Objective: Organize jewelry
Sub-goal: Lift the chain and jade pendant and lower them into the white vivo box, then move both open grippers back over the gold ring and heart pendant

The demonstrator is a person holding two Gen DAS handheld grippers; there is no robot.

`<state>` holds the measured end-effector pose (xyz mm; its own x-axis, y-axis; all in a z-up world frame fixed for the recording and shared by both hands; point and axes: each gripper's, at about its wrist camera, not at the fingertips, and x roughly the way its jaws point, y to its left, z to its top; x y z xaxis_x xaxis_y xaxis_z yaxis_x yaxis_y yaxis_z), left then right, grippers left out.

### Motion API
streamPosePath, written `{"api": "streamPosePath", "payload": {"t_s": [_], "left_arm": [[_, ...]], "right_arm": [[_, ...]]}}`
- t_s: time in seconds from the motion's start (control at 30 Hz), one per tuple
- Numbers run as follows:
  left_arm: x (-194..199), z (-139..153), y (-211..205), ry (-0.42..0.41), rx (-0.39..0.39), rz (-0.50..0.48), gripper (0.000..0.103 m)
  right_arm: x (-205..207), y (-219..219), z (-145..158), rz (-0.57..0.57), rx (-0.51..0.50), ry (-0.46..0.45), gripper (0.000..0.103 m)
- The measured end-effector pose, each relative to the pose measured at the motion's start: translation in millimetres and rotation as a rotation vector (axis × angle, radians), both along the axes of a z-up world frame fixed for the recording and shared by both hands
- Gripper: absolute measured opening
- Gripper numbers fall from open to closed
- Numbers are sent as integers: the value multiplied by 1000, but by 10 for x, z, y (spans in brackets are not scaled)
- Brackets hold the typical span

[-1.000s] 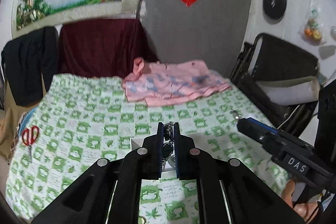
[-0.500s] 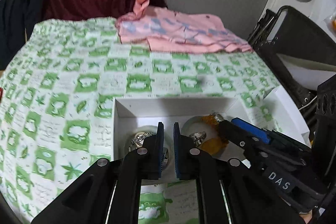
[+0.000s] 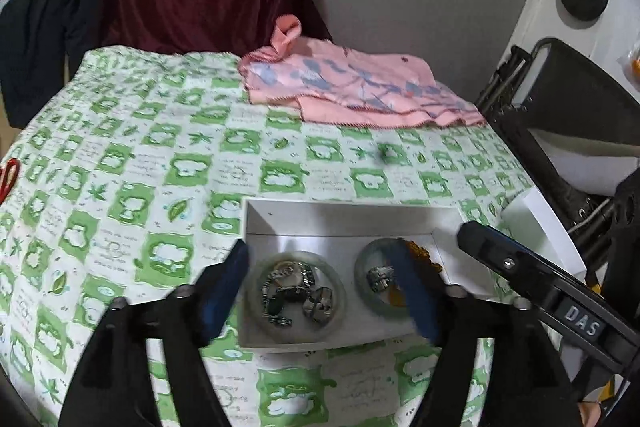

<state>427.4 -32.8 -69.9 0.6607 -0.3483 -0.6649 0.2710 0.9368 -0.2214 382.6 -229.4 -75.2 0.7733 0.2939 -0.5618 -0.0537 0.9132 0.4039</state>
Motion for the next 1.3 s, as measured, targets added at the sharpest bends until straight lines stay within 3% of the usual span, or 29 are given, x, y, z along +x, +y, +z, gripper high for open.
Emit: {"api": "streamPosePath", "payload": {"t_s": [0.13, 0.33, 0.57, 0.77, 1.3], "left_arm": [[-74, 4, 49, -27, 31, 42, 90], [-226, -48, 106, -58, 102, 114, 93], [-597, -99, 87, -92, 200, 142, 94], [-1020, -43, 149, -145, 217, 164, 95], [-1628, -76, 382, -156, 191, 195, 97]], "right_arm": [[-10, 31, -50, -26, -55, 4, 58], [-190, 38, -51, -80, -102, -24, 76], [-524, 127, -103, -83, -127, -27, 80], [-855, 233, -117, -81, -163, -56, 82], [-1557, 366, -112, -70, -160, -89, 91]]}}
